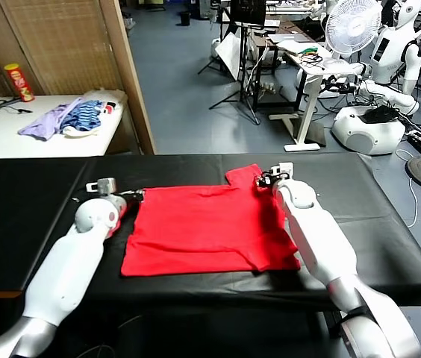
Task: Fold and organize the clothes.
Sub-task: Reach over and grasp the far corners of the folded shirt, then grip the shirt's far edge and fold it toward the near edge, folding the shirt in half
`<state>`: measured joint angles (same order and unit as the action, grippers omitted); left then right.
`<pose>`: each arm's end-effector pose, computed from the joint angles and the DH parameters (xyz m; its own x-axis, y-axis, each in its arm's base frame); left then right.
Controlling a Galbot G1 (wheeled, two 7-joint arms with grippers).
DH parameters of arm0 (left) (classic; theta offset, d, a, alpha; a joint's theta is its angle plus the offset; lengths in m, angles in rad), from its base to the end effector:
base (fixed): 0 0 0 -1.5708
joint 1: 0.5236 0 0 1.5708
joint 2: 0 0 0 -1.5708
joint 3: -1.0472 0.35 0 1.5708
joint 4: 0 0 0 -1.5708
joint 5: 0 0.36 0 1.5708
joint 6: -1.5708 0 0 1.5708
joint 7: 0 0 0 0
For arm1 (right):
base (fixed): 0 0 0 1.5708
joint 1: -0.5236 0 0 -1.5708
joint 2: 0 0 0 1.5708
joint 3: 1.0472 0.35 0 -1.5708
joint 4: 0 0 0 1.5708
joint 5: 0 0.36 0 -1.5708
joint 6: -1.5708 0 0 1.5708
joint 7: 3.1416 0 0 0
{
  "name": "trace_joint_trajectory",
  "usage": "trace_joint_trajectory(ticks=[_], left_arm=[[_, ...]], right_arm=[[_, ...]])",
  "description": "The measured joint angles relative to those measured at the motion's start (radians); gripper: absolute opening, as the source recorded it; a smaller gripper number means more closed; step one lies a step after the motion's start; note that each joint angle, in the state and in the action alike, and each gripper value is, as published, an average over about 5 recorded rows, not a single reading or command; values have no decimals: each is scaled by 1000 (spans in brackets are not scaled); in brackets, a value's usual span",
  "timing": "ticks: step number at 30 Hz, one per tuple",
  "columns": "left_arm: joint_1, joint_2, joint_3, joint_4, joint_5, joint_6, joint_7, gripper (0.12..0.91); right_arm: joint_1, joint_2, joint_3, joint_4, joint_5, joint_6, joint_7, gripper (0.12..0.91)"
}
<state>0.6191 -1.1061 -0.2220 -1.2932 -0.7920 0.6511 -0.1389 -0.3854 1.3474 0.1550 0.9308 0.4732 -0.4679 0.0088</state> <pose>0.4864 0.1091 -0.2696 -0.8035 0.1241 0.5822 0.0279 0.9848 -0.1714 0.5652 -0.0237 -0.2873 -0.8551 -0.1562 0.4945 -0.1379 0.9877 0.0735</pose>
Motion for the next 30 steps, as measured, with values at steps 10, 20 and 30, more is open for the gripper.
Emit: trace_joint_trajectory(ticks=[10,20,30], left_arm=[[35,24,-42,-77,15,-12,3,126],[168,106,-110,-306,-9,-14,-12,126],[386,197,-192,-531,6,-9,-37,126]], right_arm=[[-122,-93,43,280,127,-24,-3,122],[-325,-249,99,614,240,-92,30,122],[-475,-335,128,789,246,-148,49,122]])
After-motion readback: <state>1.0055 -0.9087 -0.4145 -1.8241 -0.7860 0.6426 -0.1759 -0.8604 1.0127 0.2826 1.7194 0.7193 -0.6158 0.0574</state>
